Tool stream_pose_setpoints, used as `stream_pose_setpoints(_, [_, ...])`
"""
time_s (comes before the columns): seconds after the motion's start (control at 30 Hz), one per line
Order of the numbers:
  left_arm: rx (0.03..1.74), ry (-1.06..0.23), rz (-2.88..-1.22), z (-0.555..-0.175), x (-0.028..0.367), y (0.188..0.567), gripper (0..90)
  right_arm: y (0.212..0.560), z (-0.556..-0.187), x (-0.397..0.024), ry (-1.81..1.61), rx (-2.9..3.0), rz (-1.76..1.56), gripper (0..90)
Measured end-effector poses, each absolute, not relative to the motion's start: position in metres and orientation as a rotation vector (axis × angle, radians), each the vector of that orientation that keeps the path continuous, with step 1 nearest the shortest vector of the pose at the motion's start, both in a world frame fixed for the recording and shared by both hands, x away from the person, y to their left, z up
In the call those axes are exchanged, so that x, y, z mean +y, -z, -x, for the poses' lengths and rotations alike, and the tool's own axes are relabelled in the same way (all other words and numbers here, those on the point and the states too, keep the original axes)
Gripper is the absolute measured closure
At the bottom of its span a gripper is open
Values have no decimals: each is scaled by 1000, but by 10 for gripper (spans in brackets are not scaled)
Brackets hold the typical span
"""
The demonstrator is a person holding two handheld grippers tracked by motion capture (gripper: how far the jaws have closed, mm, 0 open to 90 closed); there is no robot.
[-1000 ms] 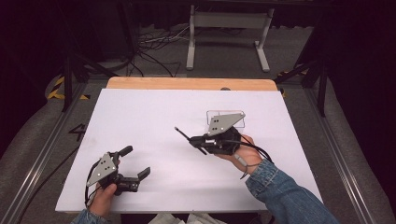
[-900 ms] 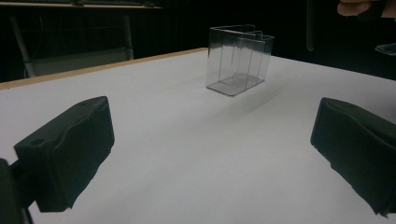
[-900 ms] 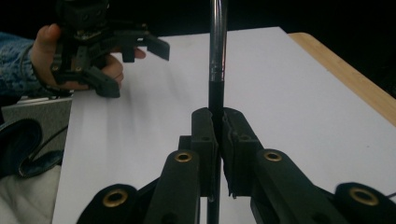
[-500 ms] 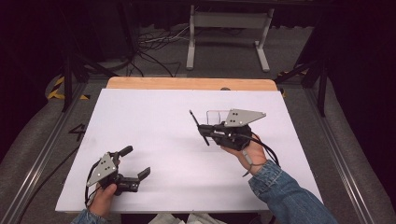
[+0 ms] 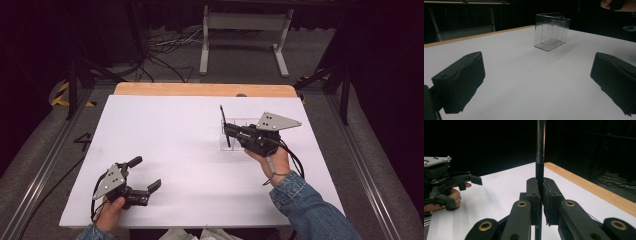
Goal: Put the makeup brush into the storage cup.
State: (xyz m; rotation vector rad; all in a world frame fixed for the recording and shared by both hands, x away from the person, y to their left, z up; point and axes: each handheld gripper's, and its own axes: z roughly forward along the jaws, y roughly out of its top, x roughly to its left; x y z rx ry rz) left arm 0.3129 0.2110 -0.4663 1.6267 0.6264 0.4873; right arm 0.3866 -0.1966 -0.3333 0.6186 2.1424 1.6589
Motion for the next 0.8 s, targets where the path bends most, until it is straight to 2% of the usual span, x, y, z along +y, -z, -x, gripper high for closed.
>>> stream_pose_setpoints(0.8, [630, -486, -1630, -313, 211, 466, 1, 337, -402, -226, -1619, 1927, -776, 840])
